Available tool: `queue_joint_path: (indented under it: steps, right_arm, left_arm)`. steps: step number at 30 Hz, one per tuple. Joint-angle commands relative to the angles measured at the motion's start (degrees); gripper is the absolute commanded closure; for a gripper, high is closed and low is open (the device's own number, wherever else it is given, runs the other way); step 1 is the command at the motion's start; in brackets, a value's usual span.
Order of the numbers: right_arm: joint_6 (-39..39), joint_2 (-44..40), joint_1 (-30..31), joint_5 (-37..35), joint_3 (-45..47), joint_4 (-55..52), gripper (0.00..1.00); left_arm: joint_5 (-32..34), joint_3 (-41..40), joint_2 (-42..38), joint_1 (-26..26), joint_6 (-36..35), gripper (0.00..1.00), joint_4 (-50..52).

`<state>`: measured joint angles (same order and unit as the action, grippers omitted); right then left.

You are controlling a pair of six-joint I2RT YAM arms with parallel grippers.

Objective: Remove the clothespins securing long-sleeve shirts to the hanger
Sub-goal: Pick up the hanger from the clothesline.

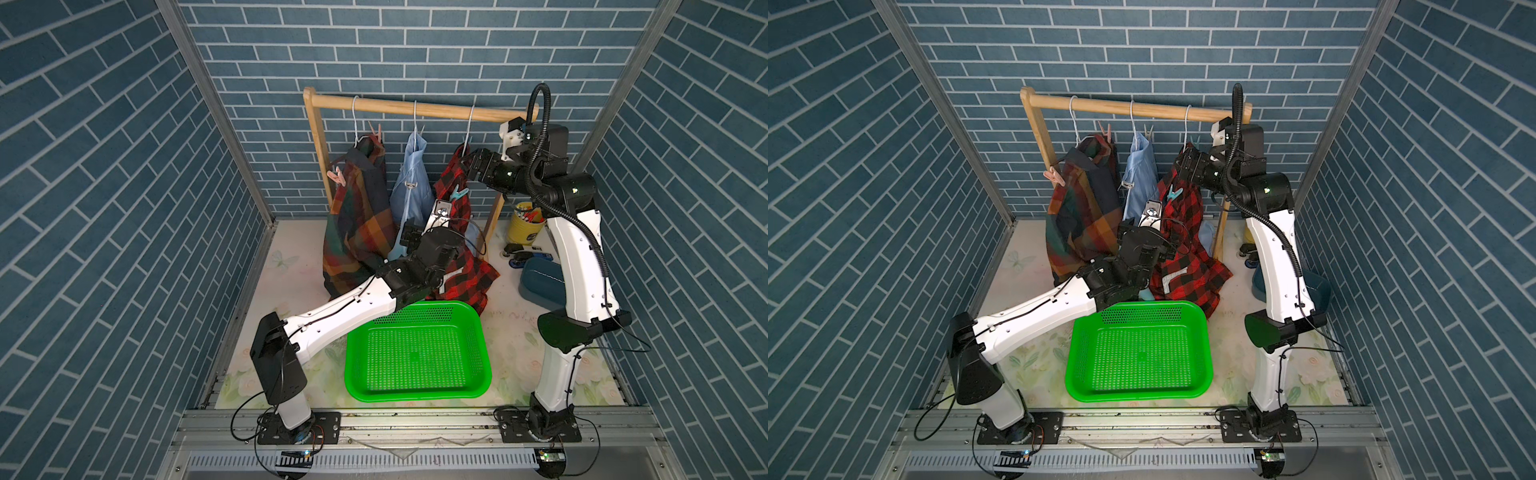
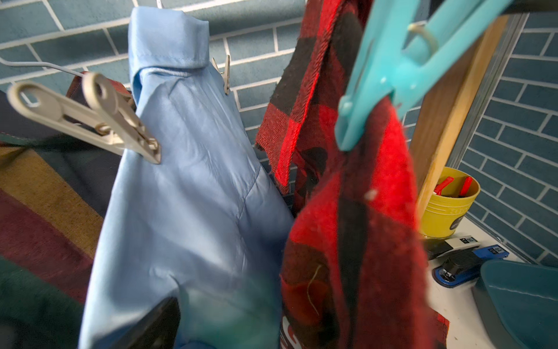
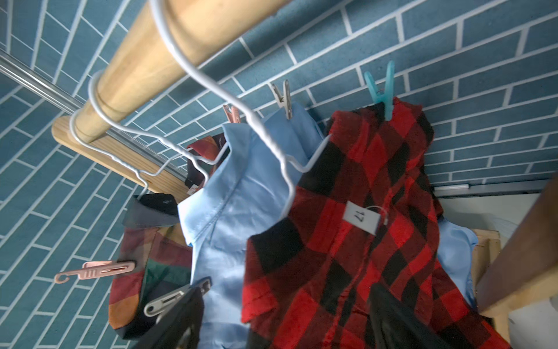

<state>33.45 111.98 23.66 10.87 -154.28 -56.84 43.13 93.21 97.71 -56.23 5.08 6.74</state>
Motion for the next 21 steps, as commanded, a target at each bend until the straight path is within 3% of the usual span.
queue_joint_path:
  steps: [1,10,21]
  right_arm:
    - [3.53,1.80,1.11,-2.94,-1.07,1.82,0.17]
    - [4.25,3.74,2.24,-8.90,-1.02,1.01,0.27]
    - [5.08,7.45,2.26,-9.83,-2.97,3.18,0.42]
  left_arm:
    - [-1.57,-0.91,-1.30,0.18,-0.60,0.00,-0.29]
    - [-2.66,-3.06,-2.74,0.16,-0.86,0.00,-1.29]
    - [-3.23,-3.73,-2.97,0.16,-1.21,0.00,-1.67]
